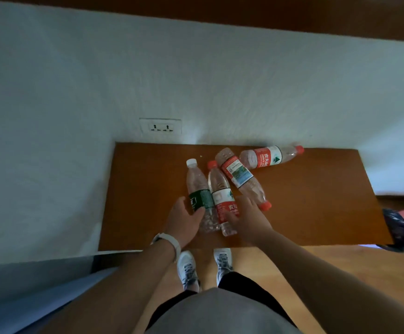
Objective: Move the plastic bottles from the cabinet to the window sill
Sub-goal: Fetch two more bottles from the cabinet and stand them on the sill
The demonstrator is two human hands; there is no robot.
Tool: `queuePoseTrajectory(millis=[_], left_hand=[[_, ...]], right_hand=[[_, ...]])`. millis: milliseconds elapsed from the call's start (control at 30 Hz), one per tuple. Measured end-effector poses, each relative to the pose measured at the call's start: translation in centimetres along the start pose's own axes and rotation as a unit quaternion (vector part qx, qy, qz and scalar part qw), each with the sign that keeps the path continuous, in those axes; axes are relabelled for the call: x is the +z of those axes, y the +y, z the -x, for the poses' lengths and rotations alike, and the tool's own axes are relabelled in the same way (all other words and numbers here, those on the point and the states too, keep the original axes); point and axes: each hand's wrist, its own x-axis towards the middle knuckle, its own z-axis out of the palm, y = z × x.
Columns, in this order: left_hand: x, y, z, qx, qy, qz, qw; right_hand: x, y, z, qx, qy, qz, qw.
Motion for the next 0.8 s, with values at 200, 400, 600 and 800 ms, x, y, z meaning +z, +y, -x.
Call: queuePoseTrajectory(millis=[200,400,600,800], left_hand=[[1.5,-0.4,-1.5,-0.042,0.009,0.087,0.995],[3.1,-0.3,-2.5,-0.067,0.004,0.101,0.993],[3.4,-0.4,-2.4,-0.095,0.006,0.124,0.988],[2.7,-0.1,-1.2,-0.088,0.006,0.152,0.984]], right_hand=[[1.1,0.8,-2.1,0.049,-0.034,-0.134,0.989],[2.3,1.0,-4.0,0.085,-0.041,-0.162,0.982],[2.8,1.2,-5.6,0.106,-0.061,-0.149,0.981],[2.4,1.9,-5.5,0.102,-0.086,-0.182,0.974]])
